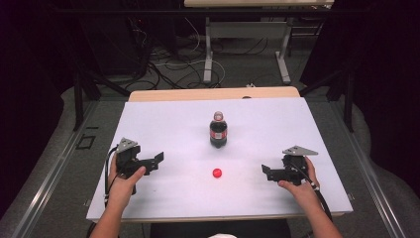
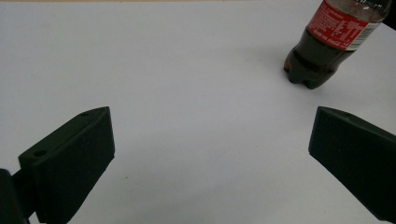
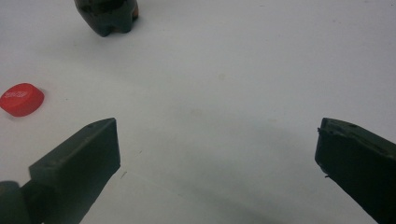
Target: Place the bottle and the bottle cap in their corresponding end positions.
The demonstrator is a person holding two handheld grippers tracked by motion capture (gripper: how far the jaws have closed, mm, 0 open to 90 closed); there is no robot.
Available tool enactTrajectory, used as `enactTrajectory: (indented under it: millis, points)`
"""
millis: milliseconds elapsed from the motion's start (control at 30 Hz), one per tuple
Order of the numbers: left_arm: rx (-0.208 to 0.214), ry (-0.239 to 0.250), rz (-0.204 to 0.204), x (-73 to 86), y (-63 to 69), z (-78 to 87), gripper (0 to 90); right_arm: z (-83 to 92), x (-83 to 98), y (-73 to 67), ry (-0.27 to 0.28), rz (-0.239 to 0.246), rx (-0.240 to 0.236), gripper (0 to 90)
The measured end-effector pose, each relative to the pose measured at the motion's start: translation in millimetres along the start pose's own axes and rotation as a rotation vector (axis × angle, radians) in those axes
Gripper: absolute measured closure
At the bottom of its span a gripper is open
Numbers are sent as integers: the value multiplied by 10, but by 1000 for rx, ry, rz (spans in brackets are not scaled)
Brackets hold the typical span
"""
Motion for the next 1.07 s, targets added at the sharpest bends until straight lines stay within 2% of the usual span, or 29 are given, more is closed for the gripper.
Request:
enactTrajectory:
  millis: [233, 333, 467, 567, 633, 1067]
  points:
    - [-4, 14, -8, 92, -73, -40, 4, -20, 17, 27, 1, 4, 7, 0]
    - [-16, 12, -26, 136, -98, -78, 5, -30, 31, 41, -3, -3, 10, 0]
    - [-27, 3, -19, 196, -130, -110, 5, -37, 40, 61, -5, -4, 14, 0]
    - [-51, -25, -19, 250, -177, -129, 5, -30, 38, 58, -4, -12, 14, 0]
    - [-55, -30, -6, 270, -197, -139, 5, -31, 40, 59, -6, -6, 15, 0]
    - [-69, -25, 22, 283, -257, -138, 6, -56, 55, 51, -13, 2, 12, 0]
Point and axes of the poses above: each handheld gripper's, and its own axes: z roughly backward along the jaws, x roughly out of its underside, y roughly to its right, the point moved 5 cm from there along -z, roughly forward along the jaws, and after that the axes turned 1 degree about y, right-handed, at the moved point
